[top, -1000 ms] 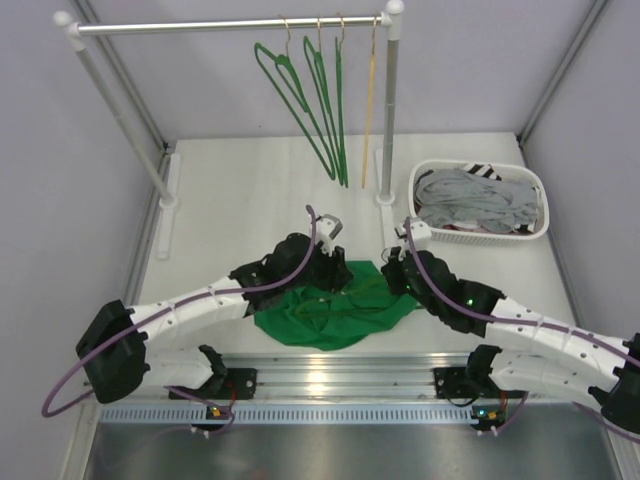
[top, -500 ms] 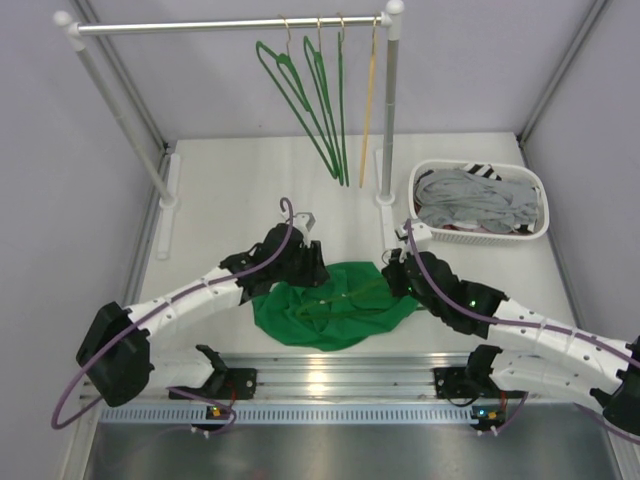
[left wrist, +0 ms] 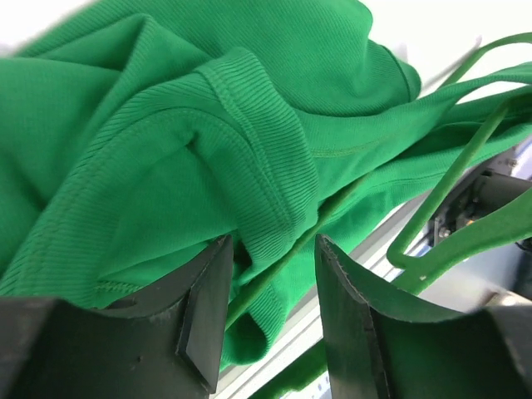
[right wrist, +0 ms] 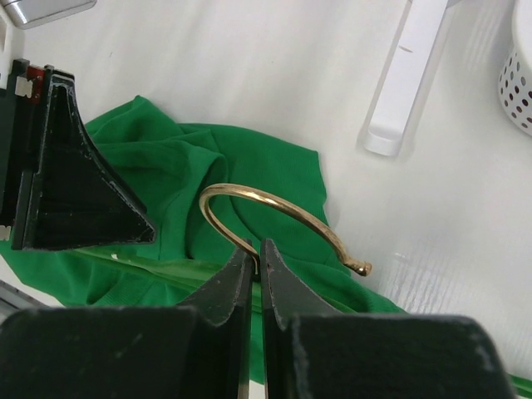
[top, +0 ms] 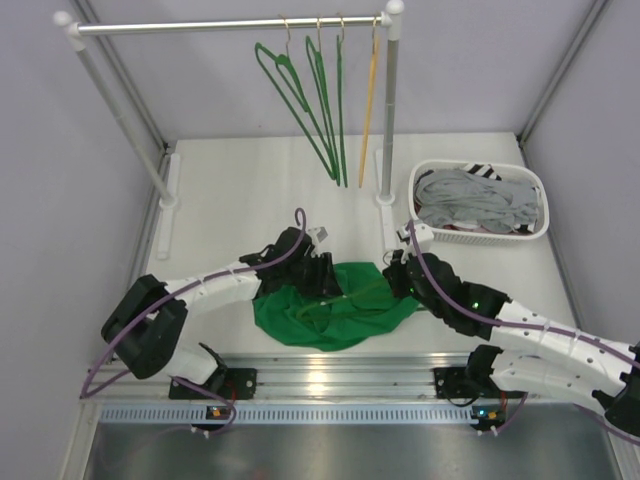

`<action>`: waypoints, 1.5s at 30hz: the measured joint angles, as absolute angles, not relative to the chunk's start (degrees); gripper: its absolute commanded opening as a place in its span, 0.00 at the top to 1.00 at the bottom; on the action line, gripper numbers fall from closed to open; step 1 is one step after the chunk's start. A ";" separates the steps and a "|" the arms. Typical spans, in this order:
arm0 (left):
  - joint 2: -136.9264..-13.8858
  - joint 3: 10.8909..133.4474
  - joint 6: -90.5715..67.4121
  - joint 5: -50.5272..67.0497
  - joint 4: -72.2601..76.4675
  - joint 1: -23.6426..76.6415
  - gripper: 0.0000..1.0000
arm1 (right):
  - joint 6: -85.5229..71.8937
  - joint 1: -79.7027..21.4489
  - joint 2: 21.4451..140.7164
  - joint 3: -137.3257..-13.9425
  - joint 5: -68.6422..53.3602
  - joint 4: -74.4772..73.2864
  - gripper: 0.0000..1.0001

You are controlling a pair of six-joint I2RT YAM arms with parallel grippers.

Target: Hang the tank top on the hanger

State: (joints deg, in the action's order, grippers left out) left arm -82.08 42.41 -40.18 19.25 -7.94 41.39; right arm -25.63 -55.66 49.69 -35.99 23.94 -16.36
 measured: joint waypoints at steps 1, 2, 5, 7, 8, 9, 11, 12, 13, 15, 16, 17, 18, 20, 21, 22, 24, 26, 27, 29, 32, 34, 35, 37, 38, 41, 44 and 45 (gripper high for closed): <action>-82.32 42.17 -40.60 19.79 -7.27 41.36 0.51 | -25.63 -55.72 49.65 -35.99 23.94 -16.43 1.00; -82.67 42.00 -40.93 20.29 -6.57 41.32 0.51 | -25.63 -55.75 49.60 -35.99 23.94 -16.49 1.00; -83.44 41.21 -42.13 21.12 -4.56 41.32 0.51 | -25.65 -55.77 49.60 -35.99 23.94 -16.53 1.00; -83.72 40.69 -42.72 21.30 -3.51 41.28 0.51 | -25.65 -55.77 49.60 -35.99 23.94 -16.56 1.00; -83.88 40.47 -43.16 21.41 -3.01 41.25 0.51 | -25.67 -55.77 49.60 -35.99 23.94 -16.56 1.00; -83.92 40.29 -43.44 21.41 -2.66 41.25 0.51 | -25.67 -55.77 49.60 -35.99 23.94 -16.58 1.00; -83.92 40.01 -43.86 21.39 -2.09 41.25 0.51 | -25.69 -55.77 49.60 -35.99 23.94 -16.58 1.00; -83.92 39.81 -44.14 21.39 -1.56 41.25 0.51 | -25.69 -55.77 49.60 -35.99 23.94 -16.56 1.00; -83.92 39.55 -44.45 21.39 -0.93 41.23 0.53 | -25.71 -55.77 49.60 -35.99 23.94 -16.56 1.00; -83.92 38.87 -45.17 21.30 0.36 41.21 0.55 | -25.71 -55.77 49.60 -35.99 23.94 -16.53 1.00; -83.92 38.57 -45.39 21.17 0.86 41.21 0.57 | -25.71 -55.77 49.60 -35.99 23.97 -16.56 1.00; -83.92 38.17 -45.67 21.12 1.56 41.15 0.63 | -25.74 -55.77 49.60 -35.99 23.97 -16.56 1.00; -83.92 37.76 -46.15 21.08 2.28 41.10 0.67 | -25.74 -55.77 49.60 -35.99 23.97 -16.53 1.00; -83.92 37.17 -46.70 20.88 3.44 41.06 0.80 | -25.78 -55.77 49.60 -35.99 24.01 -16.53 1.00; -83.92 36.97 -46.96 20.71 3.86 41.06 0.85 | -25.82 -55.77 49.60 -35.99 24.08 -16.56 1.00; -83.94 36.84 -47.09 20.56 4.34 41.01 0.91 | -25.98 -55.77 49.60 -35.99 24.18 -16.56 1.00; -83.96 36.56 -47.29 20.23 5.34 41.01 1.00 | -26.17 -55.77 49.60 -35.99 24.47 -16.58 1.00; -83.96 36.12 -47.29 19.79 6.09 41.01 1.00 | -26.46 -55.77 49.60 -35.99 24.97 -16.75 1.00; -83.85 35.79 -47.27 19.49 6.35 40.99 1.00 | -26.79 -55.77 49.60 -35.99 25.50 -16.86 1.00; -83.24 34.63 -47.24 18.79 6.50 40.75 1.00 | -27.27 -55.77 49.52 -35.99 26.30 -17.23 1.00; -81.28 32.58 -47.20 18.09 6.46 39.88 1.00 | -28.12 -55.77 49.01 -35.99 27.55 -17.98 1.00; -79.79 31.42 -47.00 17.54 6.33 39.27 1.00 | -28.60 -55.79 48.58 -35.99 28.40 -18.48 1.00; -78.83 30.85 -46.94 17.23 6.15 38.87 1.00 | -28.82 -55.79 48.36 -35.99 28.93 -18.70 1.00; -77.01 29.80 -46.74 16.99 6.07 38.17 1.00 | -29.45 -55.83 48.01 -35.99 30.00 -19.09 1.00; -76.18 29.30 -46.63 16.84 6.00 37.85 1.00 | -29.67 -55.83 47.90 -35.99 30.46 -19.25 1.00; -73.84 27.51 -46.54 16.56 5.78 36.95 1.00 | -30.70 -55.86 47.66 -35.99 32.14 -19.88 1.00; -71.48 25.71 -46.54 16.10 5.30 36.12 1.00 | -31.68 -55.88 47.64 -36.01 33.74 -20.75 1.00; -70.76 25.21 -46.54 15.92 5.06 35.90 1.00 | -32.14 -55.88 47.62 -36.01 34.20 -20.99 1.00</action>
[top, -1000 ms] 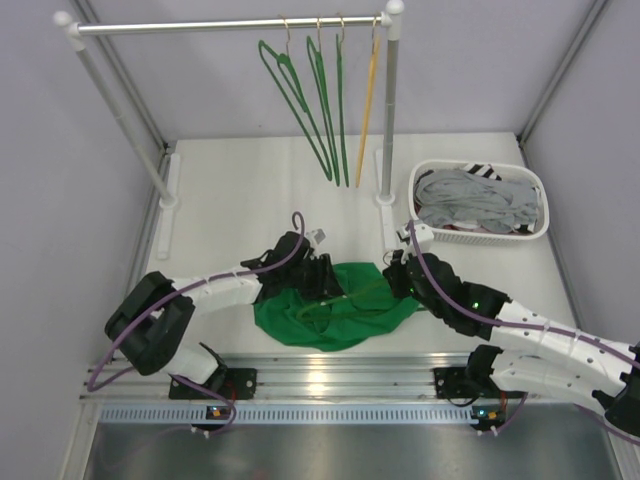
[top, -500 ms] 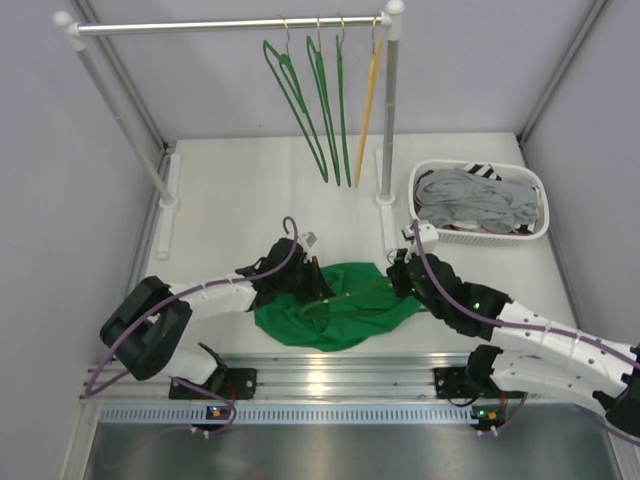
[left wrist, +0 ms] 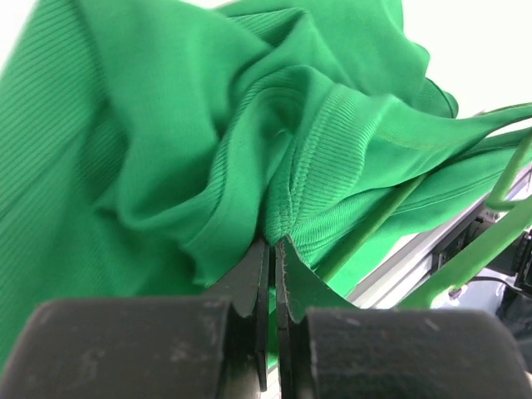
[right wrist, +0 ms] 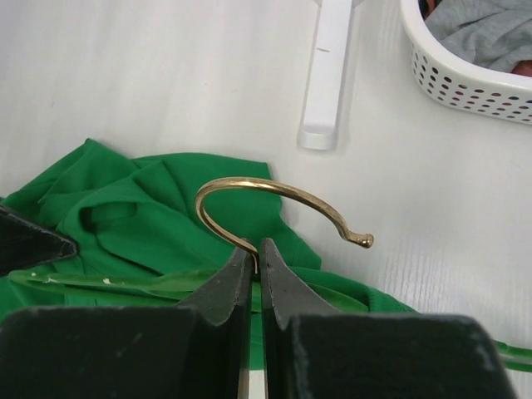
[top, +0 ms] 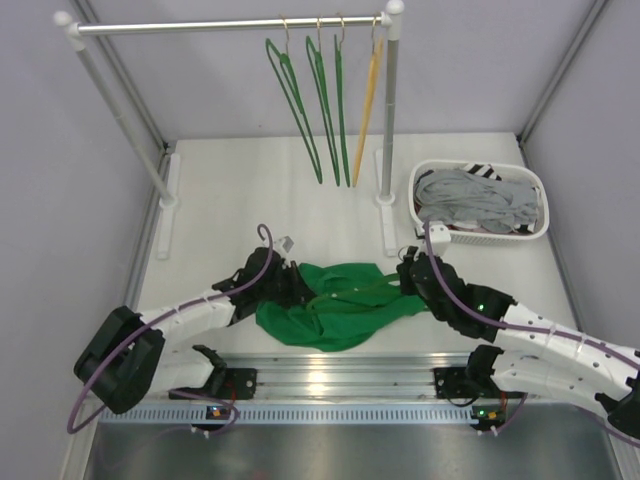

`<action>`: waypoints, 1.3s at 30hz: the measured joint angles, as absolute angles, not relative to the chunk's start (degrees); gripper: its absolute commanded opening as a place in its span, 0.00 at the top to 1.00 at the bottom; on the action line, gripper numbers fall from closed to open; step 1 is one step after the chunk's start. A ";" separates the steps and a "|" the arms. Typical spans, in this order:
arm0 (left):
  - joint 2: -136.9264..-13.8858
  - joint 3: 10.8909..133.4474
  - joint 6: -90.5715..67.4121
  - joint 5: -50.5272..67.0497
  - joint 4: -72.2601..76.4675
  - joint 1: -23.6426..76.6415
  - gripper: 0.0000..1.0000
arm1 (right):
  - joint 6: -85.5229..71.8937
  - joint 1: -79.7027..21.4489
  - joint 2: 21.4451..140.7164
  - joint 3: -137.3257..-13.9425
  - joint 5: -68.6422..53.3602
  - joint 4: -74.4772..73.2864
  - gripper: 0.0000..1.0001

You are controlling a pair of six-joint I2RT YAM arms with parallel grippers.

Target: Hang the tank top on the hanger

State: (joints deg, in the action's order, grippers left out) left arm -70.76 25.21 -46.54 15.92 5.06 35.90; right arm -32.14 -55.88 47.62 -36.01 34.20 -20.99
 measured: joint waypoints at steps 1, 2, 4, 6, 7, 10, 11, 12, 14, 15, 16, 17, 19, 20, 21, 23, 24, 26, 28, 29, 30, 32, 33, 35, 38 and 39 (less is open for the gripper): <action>-69.87 24.62 -46.54 15.66 4.82 35.66 1.00 | -32.40 -55.88 47.62 -36.01 34.59 -21.12 1.00; -69.12 24.21 -46.54 15.51 4.62 35.53 1.00 | -32.77 -55.88 47.62 -36.03 35.07 -21.30 1.00; -67.35 23.40 -46.54 15.29 3.97 35.24 1.00 | -33.67 -55.88 47.62 -36.07 36.03 -21.74 1.00; -65.71 23.00 -46.52 15.27 2.87 35.09 1.00 | -34.44 -55.88 47.62 -36.14 36.80 -22.26 1.00; -64.95 22.92 -46.41 15.27 2.26 35.00 1.00 | -34.76 -55.86 47.64 -36.16 37.06 -22.46 1.00; -63.40 22.92 -46.17 15.22 0.69 34.94 1.00 | -35.92 -55.86 47.77 -36.60 37.98 -23.46 1.00; -62.94 22.92 -46.11 15.14 -0.01 34.94 1.00 | -36.25 -55.86 47.81 -36.71 38.19 -23.77 1.00; -62.37 22.92 -46.00 15.09 -0.93 34.92 1.00 | -36.58 -55.86 47.90 -36.86 38.50 -24.03 1.00; -61.41 22.94 -45.71 15.05 -2.55 34.92 1.00 | -37.04 -55.86 48.07 -36.97 38.98 -24.18 1.00; -60.88 22.94 -45.54 14.94 -3.38 34.92 1.00 | -37.23 -55.86 48.14 -37.08 39.18 -24.49 1.00; -60.49 22.94 -45.43 14.87 -4.16 34.89 1.00 | -37.39 -55.86 48.18 -37.30 39.40 -24.82 1.00; -60.12 22.94 -45.25 14.74 -5.04 34.89 1.00 | -37.56 -55.86 48.18 -37.36 39.70 -25.17 1.00; -59.44 22.94 -44.97 14.55 -6.59 34.87 1.00 | -37.76 -55.81 48.42 -37.54 40.05 -26.04 1.00; -59.16 22.98 -44.88 14.52 -7.35 34.87 1.00 | -37.80 -55.81 48.56 -37.56 40.05 -26.22 1.00; -58.76 23.11 -44.88 14.52 -8.36 34.85 1.00 | -37.95 -55.81 48.69 -37.56 40.07 -26.41 1.00; -58.00 23.38 -44.86 14.52 -9.80 34.85 1.00 | -38.17 -55.81 48.88 -37.56 40.07 -26.55 1.00; -57.47 23.64 -44.86 14.52 -10.72 34.85 1.00 | -38.19 -55.81 48.86 -37.56 40.07 -26.59 1.00; -56.62 24.36 -44.84 14.44 -12.03 34.85 1.00 | -38.17 -55.81 48.86 -37.56 40.10 -26.59 1.00; -55.94 25.39 -44.84 14.15 -12.95 34.85 1.00 | -38.15 -55.81 48.82 -37.56 40.10 -26.59 1.00; -55.55 25.69 -44.84 14.06 -13.02 34.81 1.00 | -38.15 -55.81 48.80 -37.56 40.10 -26.59 1.00; -55.22 26.02 -44.84 14.04 -13.13 34.79 1.00 | -38.11 -55.81 48.80 -37.56 40.07 -26.59 1.00; -54.57 26.76 -44.84 14.06 -13.21 34.63 1.00 | -38.09 -55.81 48.80 -37.56 40.05 -26.61 1.00; -54.43 27.20 -44.84 14.06 -13.32 34.61 1.00 | -38.06 -55.81 48.80 -37.56 40.05 -26.61 1.00; -54.33 28.10 -44.84 14.22 -13.34 34.57 1.00 | -38.04 -55.81 48.80 -37.56 40.05 -26.61 1.00; -54.33 29.82 -44.60 14.94 -13.28 34.57 1.00 | -38.00 -55.81 48.80 -37.56 39.99 -26.61 1.00; -54.35 30.37 -44.47 15.33 -13.19 34.57 1.00 | -37.98 -55.81 48.80 -37.56 39.97 -26.59 1.00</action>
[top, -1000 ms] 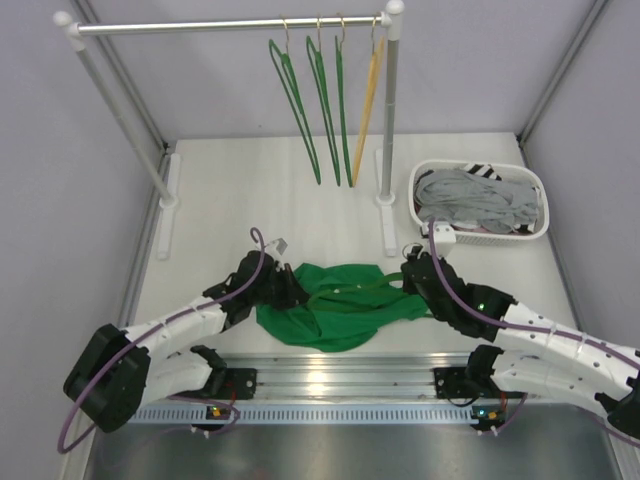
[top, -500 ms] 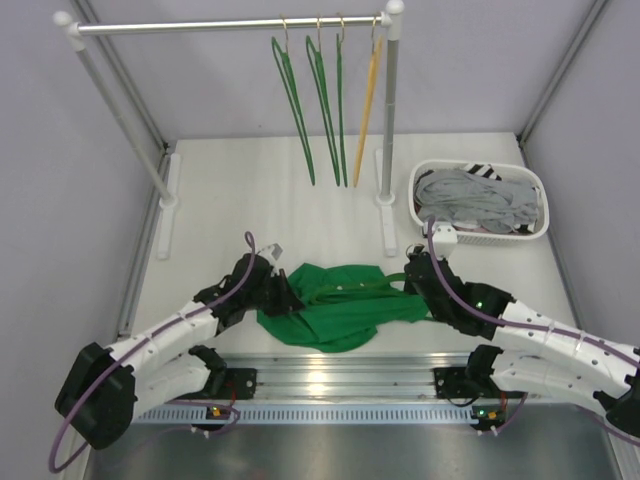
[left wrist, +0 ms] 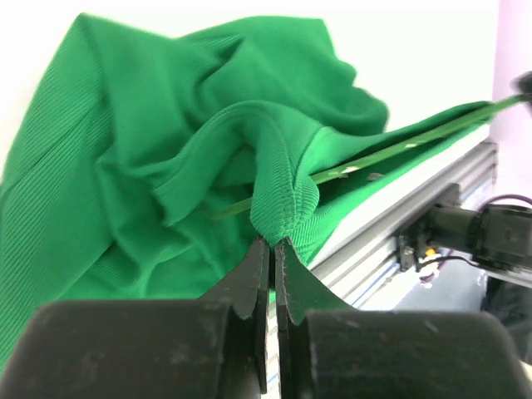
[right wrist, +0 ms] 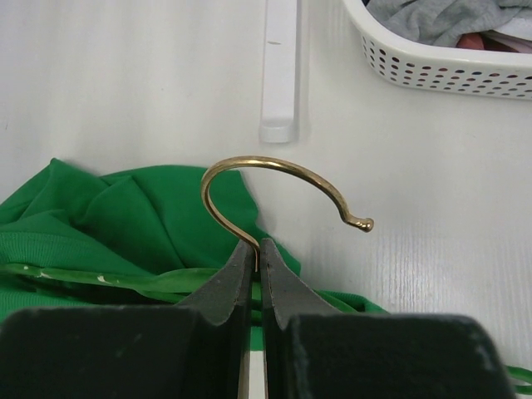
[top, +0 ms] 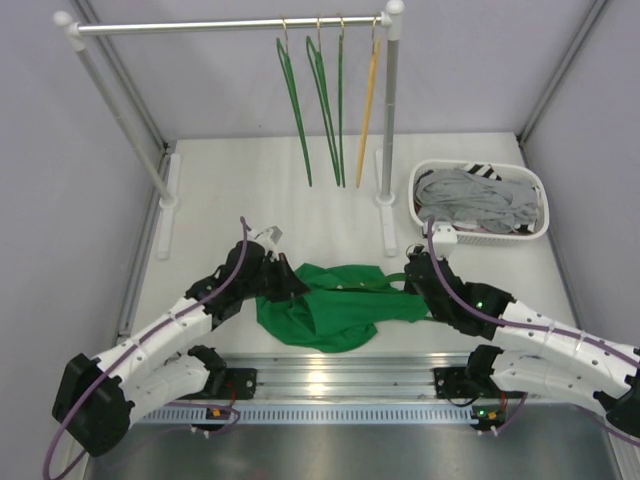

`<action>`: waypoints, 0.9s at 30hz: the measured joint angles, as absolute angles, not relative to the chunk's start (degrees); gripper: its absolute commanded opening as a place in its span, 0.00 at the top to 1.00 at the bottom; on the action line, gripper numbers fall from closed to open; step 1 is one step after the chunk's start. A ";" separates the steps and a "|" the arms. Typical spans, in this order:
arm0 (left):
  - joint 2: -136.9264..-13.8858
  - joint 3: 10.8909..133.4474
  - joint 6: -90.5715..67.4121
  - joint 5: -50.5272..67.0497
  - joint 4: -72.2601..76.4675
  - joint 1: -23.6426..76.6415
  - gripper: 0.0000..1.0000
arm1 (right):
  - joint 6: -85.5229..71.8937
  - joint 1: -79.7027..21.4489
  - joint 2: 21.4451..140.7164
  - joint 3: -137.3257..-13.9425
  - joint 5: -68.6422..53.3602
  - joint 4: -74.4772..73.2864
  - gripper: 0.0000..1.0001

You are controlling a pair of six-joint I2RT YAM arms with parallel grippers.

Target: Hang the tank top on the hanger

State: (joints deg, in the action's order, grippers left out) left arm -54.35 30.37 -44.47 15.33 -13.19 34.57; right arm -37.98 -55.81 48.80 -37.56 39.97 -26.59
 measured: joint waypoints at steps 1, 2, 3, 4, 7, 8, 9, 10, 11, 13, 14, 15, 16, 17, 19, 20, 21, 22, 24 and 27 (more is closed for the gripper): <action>-54.35 30.87 -44.34 15.73 -13.06 34.57 1.00 | -37.95 -55.81 48.80 -37.56 39.88 -26.59 1.00; -54.35 31.24 -44.16 16.19 -12.58 34.57 1.00 | -37.91 -55.81 48.80 -37.56 39.75 -26.59 1.00; -54.43 31.57 -43.99 16.95 -11.99 34.52 1.00 | -37.76 -55.81 48.80 -37.56 39.62 -26.59 1.00; -54.57 31.81 -43.88 17.61 -11.46 34.52 1.00 | -37.67 -55.81 48.82 -37.56 39.46 -26.59 1.00; -55.99 32.69 -43.57 20.64 -8.93 34.52 1.00 | -37.54 -55.81 48.88 -37.58 39.16 -26.59 1.00; -56.77 33.17 -43.48 21.58 -8.38 34.50 1.00 | -37.52 -55.79 48.93 -37.63 39.05 -26.59 1.00; -57.49 33.71 -43.35 22.31 -7.97 34.50 1.00 | -37.52 -55.79 48.93 -37.63 38.89 -26.59 1.00; -58.50 34.41 -43.27 23.27 -7.27 34.50 1.00 | -37.50 -55.75 48.93 -37.69 38.79 -26.61 1.00; -59.20 34.94 -43.13 23.83 -6.83 34.48 1.00 | -37.47 -55.75 48.95 -37.98 38.48 -26.79 1.00; -60.45 36.03 -42.85 25.19 -6.02 34.48 1.00 | -37.28 -55.72 49.04 -38.79 38.09 -26.92 1.00; -61.06 36.60 -42.63 25.85 -5.87 34.48 1.00 | -37.17 -55.72 49.10 -39.48 37.82 -27.00 1.00; -61.49 37.06 -42.35 26.22 -5.63 34.48 1.00 | -37.08 -55.72 49.19 -40.10 37.65 -26.96 1.00; -62.06 37.63 -42.02 26.65 -5.45 34.48 1.00 | -37.04 -55.72 49.25 -40.66 37.45 -27.03 1.00; -62.50 38.06 -41.80 27.18 -5.28 34.48 1.00 | -37.04 -55.72 49.30 -41.15 37.32 -27.03 1.00; -63.77 39.05 -41.45 28.27 -4.84 34.48 1.00 | -37.01 -55.70 49.30 -41.85 36.97 -26.96 1.00; -64.25 39.38 -41.34 28.75 -4.75 34.48 1.00 | -37.04 -55.70 49.32 -42.15 36.77 -27.03 1.00; -64.69 39.62 -41.12 29.15 -4.67 34.48 1.00 | -37.04 -55.70 49.32 -42.30 36.58 -26.96 1.00; -65.01 39.79 -40.84 29.45 -4.64 34.48 1.00 | -37.04 -55.70 49.39 -42.48 36.45 -27.05 1.00; -65.21 40.01 -40.45 29.82 -4.75 34.48 0.99 | -37.04 -55.70 49.54 -42.57 36.23 -27.05 1.00; -65.23 40.56 -40.07 30.76 -4.69 34.48 0.99 | -37.04 -55.70 49.80 -42.57 35.99 -27.03 1.00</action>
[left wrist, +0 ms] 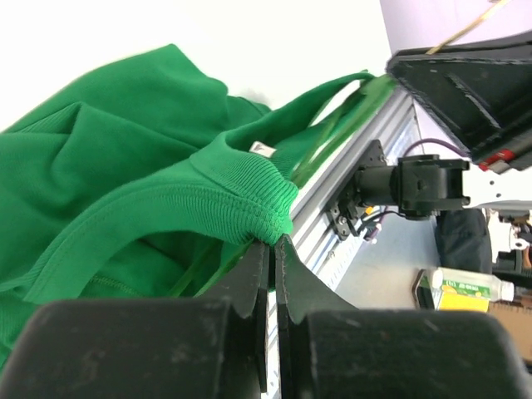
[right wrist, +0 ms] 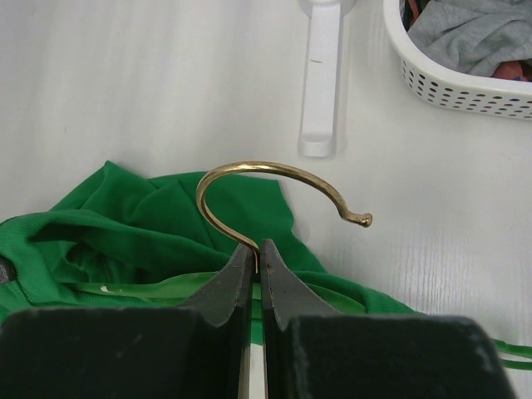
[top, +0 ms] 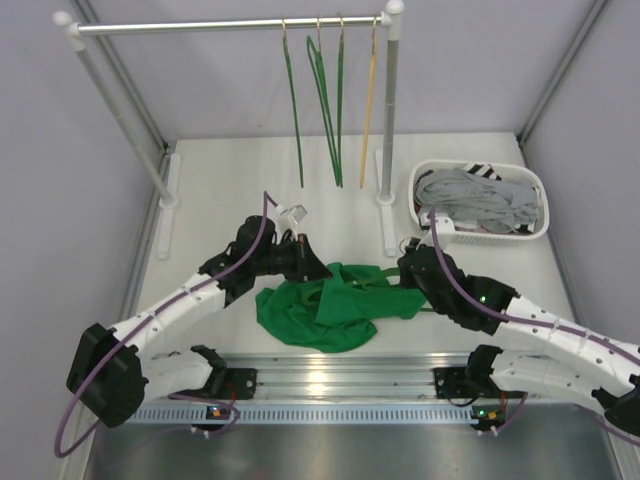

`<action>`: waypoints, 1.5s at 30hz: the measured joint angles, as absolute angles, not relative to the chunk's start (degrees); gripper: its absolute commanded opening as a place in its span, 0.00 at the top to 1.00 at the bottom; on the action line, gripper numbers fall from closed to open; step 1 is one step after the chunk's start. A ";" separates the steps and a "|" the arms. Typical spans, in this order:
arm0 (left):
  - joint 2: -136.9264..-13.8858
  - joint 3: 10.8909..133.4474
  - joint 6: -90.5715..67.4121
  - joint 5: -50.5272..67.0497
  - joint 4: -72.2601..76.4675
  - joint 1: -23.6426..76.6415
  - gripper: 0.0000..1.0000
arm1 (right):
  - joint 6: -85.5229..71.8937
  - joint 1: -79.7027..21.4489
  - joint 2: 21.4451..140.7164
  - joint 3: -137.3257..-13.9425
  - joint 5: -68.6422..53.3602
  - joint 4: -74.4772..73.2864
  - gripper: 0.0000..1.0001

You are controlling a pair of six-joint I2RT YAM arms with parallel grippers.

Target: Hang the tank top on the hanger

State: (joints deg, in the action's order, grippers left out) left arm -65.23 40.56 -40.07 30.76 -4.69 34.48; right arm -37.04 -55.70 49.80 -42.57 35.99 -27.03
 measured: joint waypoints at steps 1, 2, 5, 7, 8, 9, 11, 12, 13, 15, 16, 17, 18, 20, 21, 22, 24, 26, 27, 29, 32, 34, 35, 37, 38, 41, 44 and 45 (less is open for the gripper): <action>-65.23 40.80 -39.99 31.16 -4.71 34.48 0.99 | -37.04 -55.70 50.06 -42.68 35.92 -27.09 1.00; -65.23 41.06 -39.86 31.55 -4.71 34.48 0.98 | -37.06 -55.70 50.46 -42.89 35.92 -27.07 1.00; -65.17 41.43 -39.24 32.82 -4.60 34.54 0.97 | -37.06 -55.70 51.53 -43.24 35.75 -26.57 1.00; -65.17 41.43 -38.94 33.71 -4.62 34.54 0.95 | -37.04 -55.70 51.90 -43.24 35.64 -26.37 1.00; -65.17 41.43 -38.85 34.02 -4.62 34.54 0.94 | -37.01 -55.70 52.03 -43.31 35.55 -26.33 1.00; -65.17 41.43 -38.79 34.28 -4.60 34.57 0.94 | -36.99 -55.70 52.18 -43.48 35.44 -26.39 1.00; -65.17 41.43 -38.61 35.03 -4.60 34.59 0.94 | -36.58 -55.70 52.75 -44.45 35.29 -26.35 1.00; -65.14 41.43 -38.44 35.46 -4.60 34.61 0.93 | -36.42 -55.70 52.99 -44.93 35.27 -26.24 1.00; -65.14 41.43 -38.22 35.97 -4.60 34.65 0.93 | -36.16 -55.70 53.19 -45.45 35.22 -26.13 1.00; -65.01 41.43 -37.58 36.45 -4.64 34.65 0.93 | -35.94 -55.70 53.41 -46.22 35.20 -26.09 1.00; -64.97 41.45 -37.28 36.51 -4.73 34.65 0.92 | -35.75 -55.70 53.39 -46.33 35.22 -25.85 1.00; -64.88 41.47 -36.86 36.53 -4.86 34.65 0.90 | -35.59 -55.70 53.39 -46.39 35.16 -25.78 1.00; -64.84 41.50 -36.36 36.56 -4.97 34.65 0.89 | -35.48 -55.70 53.39 -46.50 35.07 -25.78 1.00; -64.84 41.54 -35.66 36.53 -5.28 34.65 0.80 | -35.14 -55.70 53.30 -46.68 34.96 -25.71 1.00; -64.84 41.60 -35.27 36.49 -5.52 34.65 0.79 | -34.96 -55.70 53.21 -46.70 34.85 -25.71 1.00; -64.79 41.71 -34.92 36.38 -5.85 34.68 0.77 | -34.87 -55.70 53.12 -46.72 34.83 -25.74 1.00; -64.62 42.15 -34.39 36.21 -6.59 34.70 0.78 | -34.50 -55.70 52.75 -46.76 34.83 -25.76 1.00; -64.01 42.72 -33.91 36.18 -7.31 34.70 0.85 | -34.17 -55.70 52.38 -46.94 34.89 -25.74 1.00; -63.64 43.03 -33.69 36.18 -7.79 34.72 0.87 | -34.02 -55.70 52.10 -46.94 34.92 -25.63 1.00; -63.07 43.62 -32.97 36.18 -8.23 34.81 0.90 | -33.82 -55.70 51.81 -46.96 34.92 -25.61 1.00; -62.48 44.23 -32.75 36.23 -8.27 35.05 0.94 | -33.58 -55.70 51.81 -47.07 34.92 -25.52 1.00; -62.37 44.25 -32.73 36.29 -8.38 35.75 0.94 | -33.56 -55.70 51.94 -47.59 34.92 -25.74 1.00; -62.37 44.25 -32.75 36.18 -8.49 35.94 0.94 | -33.56 -55.70 52.07 -47.99 34.92 -25.82 1.00; -62.35 44.25 -32.69 36.12 -9.06 37.45 0.90 | -33.54 -55.70 52.27 -48.82 34.92 -25.80 1.00; -62.35 44.25 -32.53 36.05 -9.34 37.93 0.88 | -33.50 -55.70 52.27 -49.17 34.96 -25.78 1.00; -62.04 44.25 -31.68 35.51 -10.76 39.09 0.54 | -33.17 -55.70 52.27 -50.06 35.03 -25.96 1.00; -60.75 44.25 -31.14 34.37 -12.23 39.55 0.35 | -32.97 -55.70 52.25 -50.78 35.03 -26.11 1.00; -60.03 44.27 -30.92 33.63 -12.97 39.59 0.35 | -32.95 -55.70 52.18 -50.94 35.00 -26.20 1.00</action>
